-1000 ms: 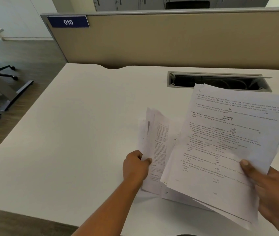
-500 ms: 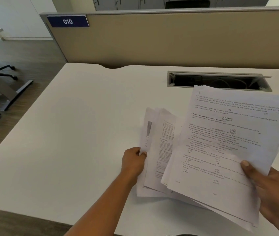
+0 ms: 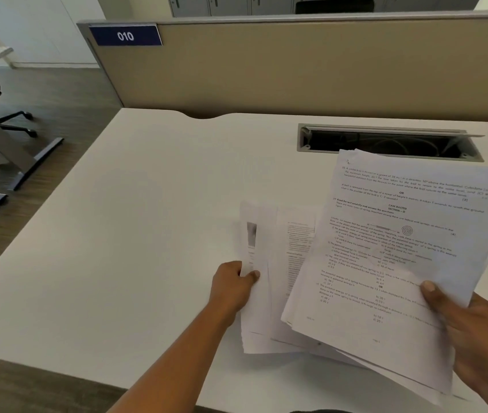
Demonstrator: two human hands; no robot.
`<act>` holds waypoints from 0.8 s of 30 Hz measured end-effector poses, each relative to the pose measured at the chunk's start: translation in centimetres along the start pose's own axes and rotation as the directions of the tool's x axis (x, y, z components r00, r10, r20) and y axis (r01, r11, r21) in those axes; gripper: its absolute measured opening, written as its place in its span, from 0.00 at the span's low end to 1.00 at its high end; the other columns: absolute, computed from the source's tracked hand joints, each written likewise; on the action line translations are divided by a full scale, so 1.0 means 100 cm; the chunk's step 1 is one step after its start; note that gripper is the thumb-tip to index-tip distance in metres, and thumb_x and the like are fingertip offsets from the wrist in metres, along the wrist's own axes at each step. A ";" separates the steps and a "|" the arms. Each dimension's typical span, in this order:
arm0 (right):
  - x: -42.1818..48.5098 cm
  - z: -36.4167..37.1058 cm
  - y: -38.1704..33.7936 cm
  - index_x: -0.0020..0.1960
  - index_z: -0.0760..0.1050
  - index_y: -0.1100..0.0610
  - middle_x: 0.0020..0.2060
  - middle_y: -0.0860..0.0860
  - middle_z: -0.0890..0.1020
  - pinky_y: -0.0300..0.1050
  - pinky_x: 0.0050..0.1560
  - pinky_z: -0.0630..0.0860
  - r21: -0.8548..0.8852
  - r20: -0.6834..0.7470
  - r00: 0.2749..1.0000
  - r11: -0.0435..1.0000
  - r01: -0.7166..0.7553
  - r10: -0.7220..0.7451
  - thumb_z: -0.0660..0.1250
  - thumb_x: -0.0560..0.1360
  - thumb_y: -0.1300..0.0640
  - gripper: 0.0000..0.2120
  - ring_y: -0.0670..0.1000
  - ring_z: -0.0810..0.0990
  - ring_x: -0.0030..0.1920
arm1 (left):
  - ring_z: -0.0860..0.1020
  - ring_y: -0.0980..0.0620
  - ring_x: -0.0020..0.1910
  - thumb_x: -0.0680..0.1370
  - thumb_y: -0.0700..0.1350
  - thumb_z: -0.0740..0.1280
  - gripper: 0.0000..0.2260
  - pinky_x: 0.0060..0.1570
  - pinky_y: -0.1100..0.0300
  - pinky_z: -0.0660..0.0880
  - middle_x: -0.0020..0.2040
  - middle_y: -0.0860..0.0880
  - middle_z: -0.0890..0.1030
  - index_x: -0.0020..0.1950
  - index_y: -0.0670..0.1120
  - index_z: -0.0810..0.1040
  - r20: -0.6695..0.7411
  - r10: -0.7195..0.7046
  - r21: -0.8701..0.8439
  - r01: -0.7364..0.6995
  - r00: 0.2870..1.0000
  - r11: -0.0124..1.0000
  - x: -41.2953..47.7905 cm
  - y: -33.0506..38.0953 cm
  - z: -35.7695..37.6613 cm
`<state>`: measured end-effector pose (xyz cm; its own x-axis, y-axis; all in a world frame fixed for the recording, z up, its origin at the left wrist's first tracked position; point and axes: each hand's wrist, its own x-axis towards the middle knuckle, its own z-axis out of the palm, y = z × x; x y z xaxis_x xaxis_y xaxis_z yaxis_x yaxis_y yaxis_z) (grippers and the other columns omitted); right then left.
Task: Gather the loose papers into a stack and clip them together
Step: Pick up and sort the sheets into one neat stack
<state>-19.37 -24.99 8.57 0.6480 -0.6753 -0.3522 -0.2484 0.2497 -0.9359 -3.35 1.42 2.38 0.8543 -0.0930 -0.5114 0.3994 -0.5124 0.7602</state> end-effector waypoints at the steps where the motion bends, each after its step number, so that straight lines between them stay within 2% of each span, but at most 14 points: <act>1: 0.001 0.000 0.000 0.48 0.80 0.57 0.36 0.43 0.87 0.37 0.37 0.82 0.003 0.004 1.000 1.000 0.000 0.000 0.70 0.66 0.52 0.13 0.44 0.85 0.34 | 0.84 0.46 0.46 0.80 0.47 0.67 0.11 0.50 0.48 0.83 0.49 0.46 0.86 0.52 0.39 0.82 -0.015 0.046 0.014 -0.046 0.999 0.999 -0.004 0.003 -0.002; 4: 0.002 0.000 0.000 0.48 0.80 0.57 0.36 0.43 0.87 0.36 0.34 0.81 -0.001 0.002 1.000 1.000 -0.004 0.004 0.71 0.63 0.50 0.16 0.45 0.85 0.34 | 0.83 0.49 0.43 0.82 0.47 0.65 0.09 0.46 0.53 0.81 0.45 0.49 0.85 0.50 0.44 0.83 -0.090 0.148 0.067 -0.142 0.985 0.988 -0.014 0.008 -0.017; 6: 0.004 0.000 0.002 0.48 0.79 0.57 0.36 0.43 0.87 0.36 0.35 0.81 0.005 0.000 1.000 1.000 -0.003 0.003 0.70 0.65 0.52 0.15 0.44 0.85 0.33 | 0.84 0.50 0.42 0.82 0.47 0.64 0.08 0.44 0.54 0.81 0.43 0.51 0.85 0.47 0.48 0.82 -0.131 0.174 0.039 -0.171 0.976 0.985 -0.020 0.007 -0.033; 9: 0.006 0.000 0.004 0.49 0.79 0.57 0.36 0.46 0.87 0.40 0.38 0.82 0.004 0.006 1.000 1.000 -0.018 0.018 0.69 0.73 0.56 0.07 0.53 0.84 0.39 | 0.84 0.51 0.41 0.82 0.45 0.65 0.09 0.41 0.56 0.80 0.41 0.53 0.85 0.43 0.52 0.81 -0.204 0.179 -0.009 -0.185 0.962 0.983 -0.029 -0.001 -0.058; 11: 0.007 -0.001 0.005 0.47 0.79 0.56 0.37 0.48 0.87 0.43 0.36 0.83 -0.013 0.007 0.999 0.999 -0.035 0.035 0.67 0.76 0.59 0.02 0.54 0.82 0.40 | 0.84 0.51 0.42 0.81 0.45 0.66 0.10 0.42 0.54 0.80 0.42 0.55 0.85 0.43 0.55 0.81 -0.267 0.167 -0.034 -0.182 0.949 0.983 -0.033 -0.006 -0.074; 12: 0.007 0.000 0.005 0.46 0.78 0.55 0.35 0.48 0.86 0.41 0.33 0.82 -0.026 0.002 0.999 0.999 -0.042 0.042 0.67 0.77 0.59 0.02 0.53 0.82 0.39 | 0.84 0.51 0.43 0.81 0.44 0.66 0.10 0.44 0.53 0.80 0.43 0.55 0.85 0.43 0.56 0.80 -0.296 0.157 -0.046 -0.178 0.942 0.983 -0.035 -0.008 -0.083; 14: 0.009 0.001 0.006 0.45 0.78 0.55 0.30 0.44 0.86 0.36 0.28 0.79 -0.048 -0.006 0.998 0.997 -0.055 0.055 0.67 0.77 0.60 0.03 0.52 0.83 0.35 | 0.84 0.49 0.44 0.81 0.44 0.66 0.10 0.47 0.51 0.81 0.44 0.54 0.85 0.44 0.57 0.80 -0.353 0.135 -0.070 -0.170 0.926 0.983 -0.039 -0.010 -0.099; 16: 0.010 0.004 0.005 0.45 0.78 0.55 0.31 0.45 0.86 0.35 0.27 0.79 -0.059 -0.001 0.998 0.996 -0.061 0.061 0.67 0.77 0.60 0.03 0.52 0.83 0.35 | 0.83 0.47 0.44 0.81 0.44 0.66 0.08 0.45 0.53 0.80 0.44 0.53 0.85 0.46 0.55 0.81 -0.407 0.116 -0.101 -0.171 0.906 0.980 -0.042 -0.009 -0.115; 18: 0.013 0.006 0.006 0.46 0.78 0.56 0.38 0.50 0.85 0.36 0.30 0.80 -0.050 0.006 0.998 0.997 -0.059 0.060 0.67 0.77 0.61 0.03 0.54 0.82 0.38 | 0.83 0.45 0.45 0.81 0.43 0.66 0.05 0.42 0.56 0.77 0.43 0.53 0.84 0.50 0.51 0.81 -0.465 0.099 -0.138 -0.183 0.880 0.973 -0.046 -0.006 -0.130; 20: 0.014 0.008 0.006 0.46 0.78 0.56 0.43 0.53 0.83 0.37 0.34 0.80 -0.039 0.030 0.998 0.998 -0.056 0.057 0.67 0.77 0.60 0.02 0.55 0.80 0.41 | 0.83 0.43 0.46 0.82 0.43 0.66 0.04 0.44 0.55 0.77 0.44 0.51 0.83 0.52 0.48 0.81 -0.510 0.090 -0.167 -0.200 0.856 0.965 -0.052 -0.003 -0.144; 21: 0.014 0.011 0.005 0.46 0.78 0.56 0.43 0.53 0.84 0.38 0.35 0.80 -0.033 0.045 0.997 0.998 -0.057 0.058 0.68 0.76 0.59 0.01 0.55 0.80 0.42 | 0.83 0.43 0.47 0.82 0.43 0.65 0.05 0.45 0.53 0.78 0.45 0.50 0.84 0.53 0.48 0.81 -0.520 0.085 -0.186 -0.209 0.850 0.960 -0.056 0.000 -0.149; 24: 0.015 0.014 0.006 0.47 0.79 0.57 0.38 0.50 0.87 0.39 0.36 0.81 -0.077 0.051 0.997 0.996 -0.049 0.053 0.70 0.69 0.53 0.10 0.57 0.82 0.42 | 0.83 0.46 0.46 0.82 0.43 0.64 0.07 0.45 0.54 0.78 0.47 0.51 0.85 0.49 0.50 0.81 -0.498 0.059 -0.279 -0.224 0.865 0.934 -0.070 0.010 -0.157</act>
<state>-17.53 -24.87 7.50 0.6700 -0.6248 -0.4009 -0.3342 0.2283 -0.9144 -3.71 14.92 12.98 0.9283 0.3145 -0.1981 0.2741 -0.2194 0.9363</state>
